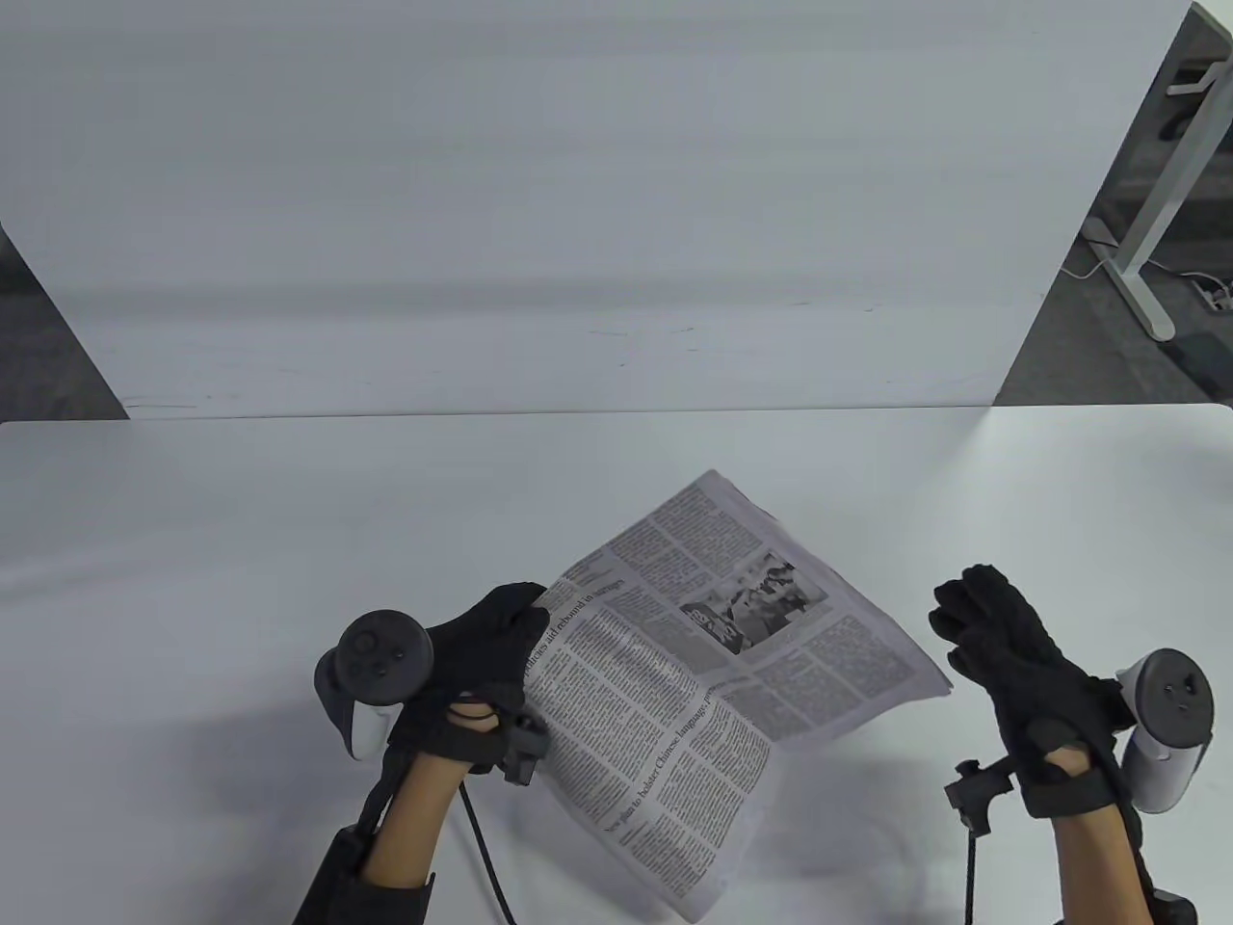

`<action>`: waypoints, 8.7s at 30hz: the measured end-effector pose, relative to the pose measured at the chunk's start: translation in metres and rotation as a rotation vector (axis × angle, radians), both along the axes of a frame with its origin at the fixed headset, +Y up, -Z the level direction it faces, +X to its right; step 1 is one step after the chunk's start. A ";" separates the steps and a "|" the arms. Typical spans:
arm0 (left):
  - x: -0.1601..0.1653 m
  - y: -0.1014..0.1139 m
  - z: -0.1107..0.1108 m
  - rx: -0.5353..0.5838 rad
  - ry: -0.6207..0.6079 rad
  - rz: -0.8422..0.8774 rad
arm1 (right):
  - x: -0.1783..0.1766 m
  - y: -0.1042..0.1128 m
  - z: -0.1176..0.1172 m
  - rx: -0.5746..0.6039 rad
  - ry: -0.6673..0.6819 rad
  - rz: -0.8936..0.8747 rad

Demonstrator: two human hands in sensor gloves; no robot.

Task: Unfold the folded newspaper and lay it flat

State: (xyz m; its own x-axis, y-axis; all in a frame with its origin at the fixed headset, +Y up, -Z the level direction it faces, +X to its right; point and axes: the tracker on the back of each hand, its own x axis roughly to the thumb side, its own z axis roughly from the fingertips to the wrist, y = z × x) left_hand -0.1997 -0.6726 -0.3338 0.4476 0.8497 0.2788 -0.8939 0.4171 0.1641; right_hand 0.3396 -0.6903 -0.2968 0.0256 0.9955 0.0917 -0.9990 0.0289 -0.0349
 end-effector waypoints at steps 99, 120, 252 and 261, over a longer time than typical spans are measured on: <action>0.054 -0.057 0.009 -0.179 -0.227 0.281 | -0.114 -0.081 0.001 -0.433 0.201 -0.408; -0.100 -0.101 -0.001 -0.562 0.445 0.395 | -0.059 -0.102 -0.012 -0.494 0.054 -0.401; -0.025 -0.079 -0.011 -0.308 -0.012 0.222 | -0.061 -0.105 -0.005 -0.525 -0.059 -0.433; 0.045 -0.048 0.004 -0.282 -0.309 -0.165 | -0.100 -0.112 -0.004 -0.550 0.064 -0.347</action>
State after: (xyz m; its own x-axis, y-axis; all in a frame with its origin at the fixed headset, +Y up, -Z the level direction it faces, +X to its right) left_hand -0.1545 -0.7202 -0.3303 0.5159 0.8356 0.1887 -0.8008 0.5487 -0.2402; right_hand 0.2401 -0.8020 -0.3004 0.3422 0.8296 -0.4412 -0.9355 0.3447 -0.0776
